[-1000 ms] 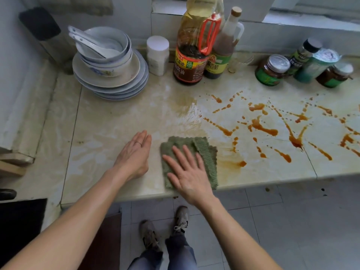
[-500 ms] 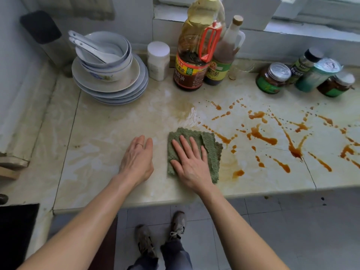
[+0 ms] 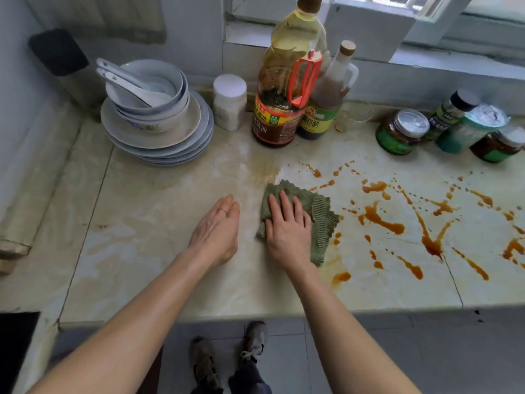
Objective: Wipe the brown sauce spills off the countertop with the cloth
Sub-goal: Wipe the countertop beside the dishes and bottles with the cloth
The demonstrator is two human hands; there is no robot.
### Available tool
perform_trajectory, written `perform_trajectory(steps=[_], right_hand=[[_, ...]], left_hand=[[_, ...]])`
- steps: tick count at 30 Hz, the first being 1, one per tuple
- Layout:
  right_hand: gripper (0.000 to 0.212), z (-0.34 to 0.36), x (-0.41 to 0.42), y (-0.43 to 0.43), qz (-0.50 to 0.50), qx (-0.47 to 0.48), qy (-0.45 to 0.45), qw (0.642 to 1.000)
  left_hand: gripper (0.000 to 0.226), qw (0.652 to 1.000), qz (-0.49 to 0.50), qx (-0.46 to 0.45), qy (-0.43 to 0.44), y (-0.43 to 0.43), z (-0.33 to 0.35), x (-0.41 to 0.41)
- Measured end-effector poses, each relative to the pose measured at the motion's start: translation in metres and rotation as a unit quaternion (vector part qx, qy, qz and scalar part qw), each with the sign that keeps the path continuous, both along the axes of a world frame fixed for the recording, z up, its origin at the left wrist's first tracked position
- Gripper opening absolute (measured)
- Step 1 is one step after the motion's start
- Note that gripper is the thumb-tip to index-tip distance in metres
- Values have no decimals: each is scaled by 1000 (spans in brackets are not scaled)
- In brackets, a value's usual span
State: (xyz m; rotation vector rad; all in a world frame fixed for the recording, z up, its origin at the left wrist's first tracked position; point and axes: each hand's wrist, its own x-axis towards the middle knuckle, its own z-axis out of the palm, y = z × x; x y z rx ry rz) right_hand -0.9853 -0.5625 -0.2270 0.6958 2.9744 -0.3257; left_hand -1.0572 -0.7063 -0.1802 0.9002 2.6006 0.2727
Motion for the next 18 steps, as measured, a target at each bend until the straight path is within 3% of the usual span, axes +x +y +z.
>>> perform_trajectory(steps=[4,7,11,16,18], right_hand=[[60,-7,8,-30,51,-27,16,998],[56,-6,-18,12,116,22,6,993],[56,4,-45,44,30,14,-17,999],[58,1,-40,17,130,23,-18,991],[55,2,-55,47,116,31,-21,993]], left_hand=[[68,1000,7,-1,-4,10,-4,-4],[72,1000,22,-2,-13,21,-2,-8],[75,999,32,-12,-11,32,-2,-13],[74,998,47,-41,-19,37,-5,-20],[74,997,51,-53,-26,37,-3,-22]])
